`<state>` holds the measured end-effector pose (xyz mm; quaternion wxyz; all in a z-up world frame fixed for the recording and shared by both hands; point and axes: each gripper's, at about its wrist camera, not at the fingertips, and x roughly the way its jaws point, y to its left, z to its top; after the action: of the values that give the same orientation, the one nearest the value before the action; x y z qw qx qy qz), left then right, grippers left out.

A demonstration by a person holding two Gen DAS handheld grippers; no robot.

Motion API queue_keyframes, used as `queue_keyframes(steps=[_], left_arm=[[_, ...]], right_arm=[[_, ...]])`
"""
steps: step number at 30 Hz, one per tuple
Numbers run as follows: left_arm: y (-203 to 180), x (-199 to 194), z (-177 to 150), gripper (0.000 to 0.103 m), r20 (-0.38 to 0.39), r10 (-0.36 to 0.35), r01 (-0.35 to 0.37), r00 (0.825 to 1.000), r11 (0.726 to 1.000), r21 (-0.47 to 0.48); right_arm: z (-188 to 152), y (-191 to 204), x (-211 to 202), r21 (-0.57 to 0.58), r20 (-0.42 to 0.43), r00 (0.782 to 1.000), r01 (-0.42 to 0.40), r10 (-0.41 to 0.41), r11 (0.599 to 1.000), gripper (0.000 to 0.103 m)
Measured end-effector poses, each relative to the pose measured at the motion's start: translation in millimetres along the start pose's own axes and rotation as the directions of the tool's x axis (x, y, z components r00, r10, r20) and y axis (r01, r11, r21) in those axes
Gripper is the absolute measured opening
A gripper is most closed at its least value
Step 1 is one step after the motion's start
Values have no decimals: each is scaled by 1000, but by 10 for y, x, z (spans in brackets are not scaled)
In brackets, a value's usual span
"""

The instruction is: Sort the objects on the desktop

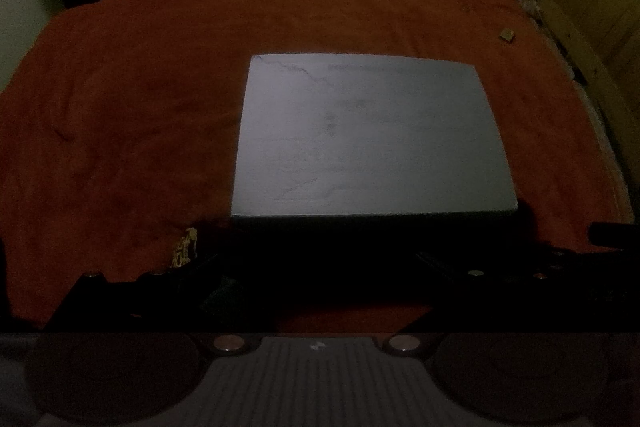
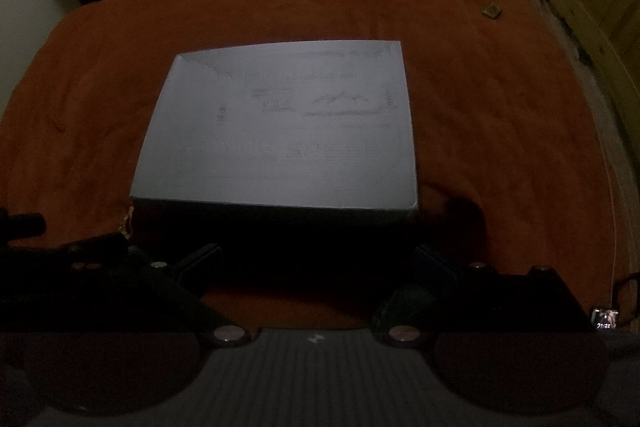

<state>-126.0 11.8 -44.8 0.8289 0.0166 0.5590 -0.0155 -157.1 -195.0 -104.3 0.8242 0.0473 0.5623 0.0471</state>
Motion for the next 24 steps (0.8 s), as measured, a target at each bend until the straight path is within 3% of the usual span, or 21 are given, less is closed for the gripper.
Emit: queue_keyframes(steps=[24], left_arm=[[39,45,-21,102,-1,-3,3,1000,1000,6]], right_arm=[[-10,-129,-159,-18,31,999,-13,14,1000,103]])
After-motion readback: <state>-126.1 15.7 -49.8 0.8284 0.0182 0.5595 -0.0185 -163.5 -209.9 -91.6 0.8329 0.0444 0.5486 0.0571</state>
